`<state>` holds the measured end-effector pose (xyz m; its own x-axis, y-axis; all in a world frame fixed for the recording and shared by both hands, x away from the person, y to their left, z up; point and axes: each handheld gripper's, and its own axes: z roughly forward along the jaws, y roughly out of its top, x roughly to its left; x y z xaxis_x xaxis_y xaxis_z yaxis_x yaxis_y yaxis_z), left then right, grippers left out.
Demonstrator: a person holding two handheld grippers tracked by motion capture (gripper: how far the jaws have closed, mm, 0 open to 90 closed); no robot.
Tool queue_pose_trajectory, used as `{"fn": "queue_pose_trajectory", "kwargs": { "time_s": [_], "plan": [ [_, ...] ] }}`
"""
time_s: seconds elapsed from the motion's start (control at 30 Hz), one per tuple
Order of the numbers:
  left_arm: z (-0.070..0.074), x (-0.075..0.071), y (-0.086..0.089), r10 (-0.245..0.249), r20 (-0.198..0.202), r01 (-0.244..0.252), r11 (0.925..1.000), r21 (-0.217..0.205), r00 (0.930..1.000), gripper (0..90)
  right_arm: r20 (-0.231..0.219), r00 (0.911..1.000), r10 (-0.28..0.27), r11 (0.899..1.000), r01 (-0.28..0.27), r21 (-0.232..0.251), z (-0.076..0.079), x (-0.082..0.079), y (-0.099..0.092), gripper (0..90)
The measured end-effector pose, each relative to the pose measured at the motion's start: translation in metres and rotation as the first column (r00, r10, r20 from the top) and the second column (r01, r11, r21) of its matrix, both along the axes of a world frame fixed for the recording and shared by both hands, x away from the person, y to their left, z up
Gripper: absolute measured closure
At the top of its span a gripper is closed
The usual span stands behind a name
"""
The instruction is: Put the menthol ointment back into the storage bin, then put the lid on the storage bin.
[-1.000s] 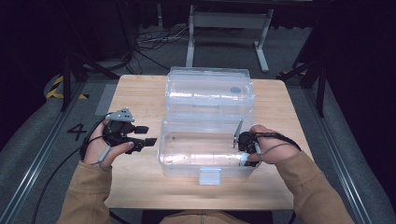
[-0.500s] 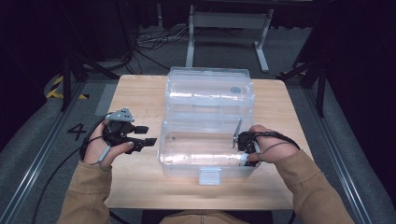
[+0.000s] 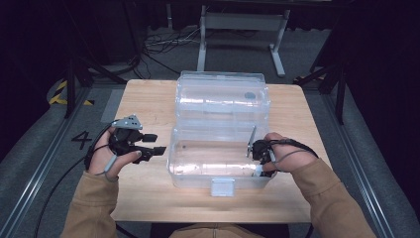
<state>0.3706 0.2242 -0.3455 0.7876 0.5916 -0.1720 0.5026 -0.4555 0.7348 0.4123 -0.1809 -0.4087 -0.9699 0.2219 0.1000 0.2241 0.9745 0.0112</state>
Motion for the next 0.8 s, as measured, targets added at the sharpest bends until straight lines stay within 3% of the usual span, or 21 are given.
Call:
{"fn": "queue_pose_trajectory", "kwargs": {
  "time_s": [0.27,0.5,0.63,0.8],
  "plan": [
    [0.000,0.000,0.000,0.001,-0.003,-0.001,1.0000,-0.002,1.0000,41.4,0.003,0.9999,-0.011,0.998,0.011,0.057,0.006,-0.001,-0.006,42.5],
    [0.000,0.003,-0.002,-0.005,-0.002,0.005,1.0000,-0.002,1.0000,41.2,0.047,0.9985,-0.028,0.991,0.021,0.130,0.023,-0.005,-0.015,41.9],
    [0.000,0.004,-0.004,-0.010,-0.004,0.010,1.0000,0.000,0.9999,41.1,0.085,0.9945,-0.061,0.980,0.044,0.194,0.036,-0.008,-0.022,41.8],
    [-0.001,0.005,-0.006,-0.016,-0.004,0.016,0.9999,0.004,0.9999,41.1,0.117,0.9859,-0.120,0.956,0.083,0.282,0.052,-0.010,-0.030,41.8]
  ]
}}
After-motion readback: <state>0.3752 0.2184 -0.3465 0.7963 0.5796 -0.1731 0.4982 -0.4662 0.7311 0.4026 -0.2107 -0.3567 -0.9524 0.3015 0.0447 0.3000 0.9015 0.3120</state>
